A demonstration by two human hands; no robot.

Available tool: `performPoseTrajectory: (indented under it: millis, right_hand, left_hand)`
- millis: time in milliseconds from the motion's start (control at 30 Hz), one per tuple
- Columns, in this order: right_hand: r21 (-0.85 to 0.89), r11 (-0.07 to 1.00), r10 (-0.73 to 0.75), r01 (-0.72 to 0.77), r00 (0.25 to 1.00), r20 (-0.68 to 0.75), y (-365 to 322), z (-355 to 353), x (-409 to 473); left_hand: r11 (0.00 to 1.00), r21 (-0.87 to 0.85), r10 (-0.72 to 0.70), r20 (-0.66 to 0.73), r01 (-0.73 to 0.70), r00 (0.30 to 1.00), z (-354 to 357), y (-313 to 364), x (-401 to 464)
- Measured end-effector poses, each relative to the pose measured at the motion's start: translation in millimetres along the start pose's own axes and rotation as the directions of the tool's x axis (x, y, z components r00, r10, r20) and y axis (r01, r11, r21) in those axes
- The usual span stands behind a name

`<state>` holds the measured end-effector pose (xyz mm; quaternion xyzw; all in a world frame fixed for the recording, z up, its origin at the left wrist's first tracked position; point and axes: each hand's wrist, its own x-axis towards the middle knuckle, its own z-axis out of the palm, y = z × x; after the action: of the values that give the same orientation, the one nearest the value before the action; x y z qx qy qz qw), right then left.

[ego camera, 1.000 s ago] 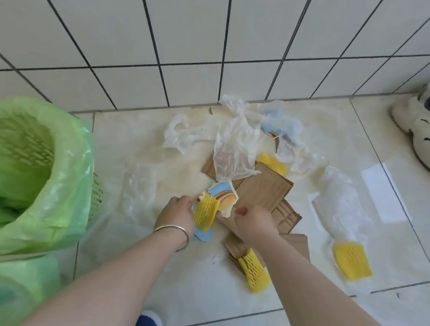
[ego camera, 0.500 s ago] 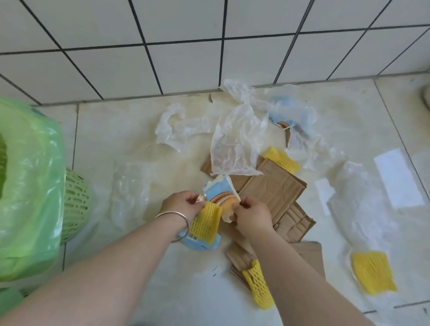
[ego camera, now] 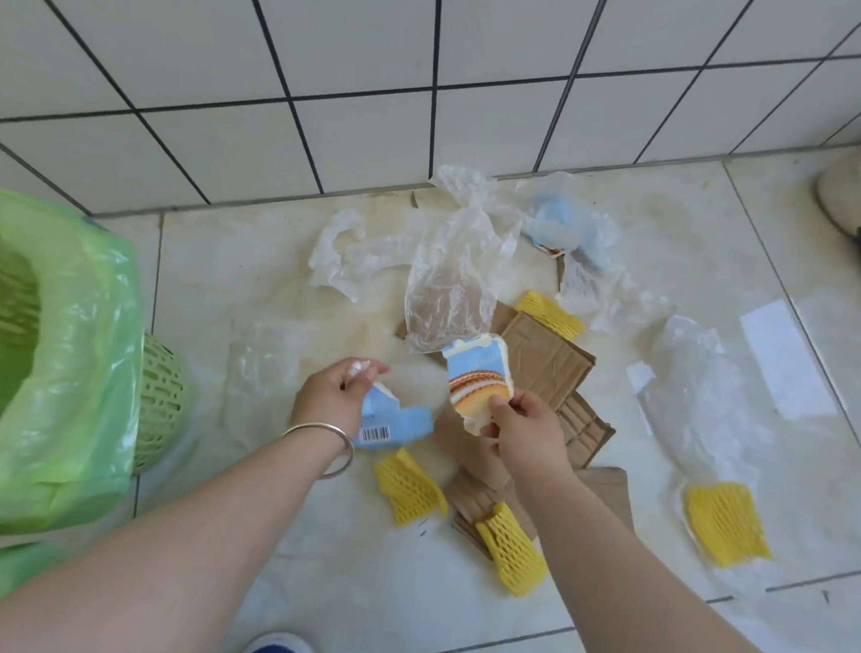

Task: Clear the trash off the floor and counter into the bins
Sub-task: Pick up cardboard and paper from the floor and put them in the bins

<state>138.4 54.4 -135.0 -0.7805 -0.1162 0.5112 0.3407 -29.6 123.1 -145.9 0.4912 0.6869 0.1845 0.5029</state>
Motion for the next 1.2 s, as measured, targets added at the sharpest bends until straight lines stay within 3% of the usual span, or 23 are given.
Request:
performPoseTrajectory:
  millis: [100,200,333,500,633,833,1067,1200]
  right_hand:
    - [0.023,0.999,-0.026,0.029,0.991,-0.134,0,-17,5]
    - [-0.036,0.999,-0.012,0.002,0.959,-0.283,8,-29,16]
    - [-0.143,0.988,0.012,-0.065,0.939,-0.345,21,-27,29]
    - [-0.163,0.984,0.025,-0.069,0.966,-0.256,16,-22,34]
    - [-0.184,0.983,-0.049,0.002,0.966,-0.255,10,-34,30]
    - [-0.073,0.990,-0.136,0.118,0.927,-0.349,14,-90,31]
    - [0.034,0.998,0.067,-0.058,0.938,-0.340,41,-143,25]
    - [0.010,0.990,0.136,-0.140,0.944,-0.301,62,-151,16]
  left_hand:
    - [1.000,-0.012,0.008,-0.163,-0.010,0.987,2,8,6]
    - [0.994,-0.085,-0.086,-0.250,0.066,0.964,16,15,13]
    - [0.934,-0.208,-0.309,-0.061,0.291,0.949,52,8,23]
    - [0.895,-0.199,-0.375,0.153,0.400,0.914,82,5,9]
    - [0.904,-0.218,-0.324,0.210,0.367,0.923,89,8,4]
    - [0.908,-0.278,-0.265,0.195,0.313,0.944,82,17,-2]
    - [0.935,-0.197,-0.281,0.101,0.296,0.954,102,18,-19]
    - [0.955,-0.088,-0.272,0.132,0.285,0.953,121,14,-30]
